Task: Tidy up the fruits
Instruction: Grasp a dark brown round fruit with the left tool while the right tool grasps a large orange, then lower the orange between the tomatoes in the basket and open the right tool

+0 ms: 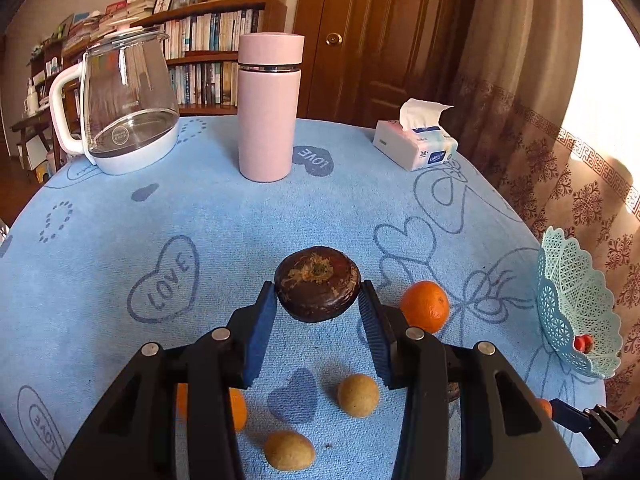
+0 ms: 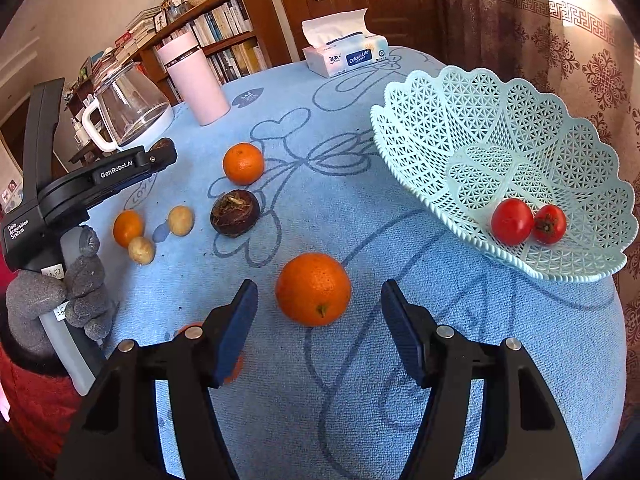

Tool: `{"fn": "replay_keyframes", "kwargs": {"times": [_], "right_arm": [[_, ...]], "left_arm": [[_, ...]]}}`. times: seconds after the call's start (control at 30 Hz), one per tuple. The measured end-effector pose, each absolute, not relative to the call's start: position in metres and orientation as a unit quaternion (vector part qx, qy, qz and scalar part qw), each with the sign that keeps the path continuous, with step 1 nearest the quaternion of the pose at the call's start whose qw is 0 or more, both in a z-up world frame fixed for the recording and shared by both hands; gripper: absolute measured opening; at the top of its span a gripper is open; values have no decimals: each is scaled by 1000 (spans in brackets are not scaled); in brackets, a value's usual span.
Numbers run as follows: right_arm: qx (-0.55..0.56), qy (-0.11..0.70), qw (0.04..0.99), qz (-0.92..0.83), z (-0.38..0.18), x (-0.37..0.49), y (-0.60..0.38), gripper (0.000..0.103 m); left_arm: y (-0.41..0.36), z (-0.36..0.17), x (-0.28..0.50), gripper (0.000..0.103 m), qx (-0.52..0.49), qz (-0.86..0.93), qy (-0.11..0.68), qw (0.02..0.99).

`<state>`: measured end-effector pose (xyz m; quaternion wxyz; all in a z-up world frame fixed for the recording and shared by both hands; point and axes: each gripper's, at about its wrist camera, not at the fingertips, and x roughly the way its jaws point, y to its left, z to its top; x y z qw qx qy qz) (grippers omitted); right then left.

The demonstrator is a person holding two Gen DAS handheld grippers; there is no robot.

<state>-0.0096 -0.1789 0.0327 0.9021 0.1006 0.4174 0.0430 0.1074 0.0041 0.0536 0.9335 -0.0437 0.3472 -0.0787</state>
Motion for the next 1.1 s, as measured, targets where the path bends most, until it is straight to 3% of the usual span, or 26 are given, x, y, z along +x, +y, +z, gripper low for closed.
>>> {"fn": "replay_keyframes", "kwargs": {"times": [0.13, 0.37, 1.1], "right_arm": [[92, 428, 898, 35, 23, 2, -177, 58], [76, 424, 902, 39, 25, 2, -173, 40], [116, 338, 934, -8, 93, -40, -219, 40]], "left_arm": [[3, 53, 107, 43, -41, -79, 346, 934], [2, 52, 106, 43, -43, -76, 348, 933], [-5, 54, 101, 43, -37, -86, 345, 934]]}}
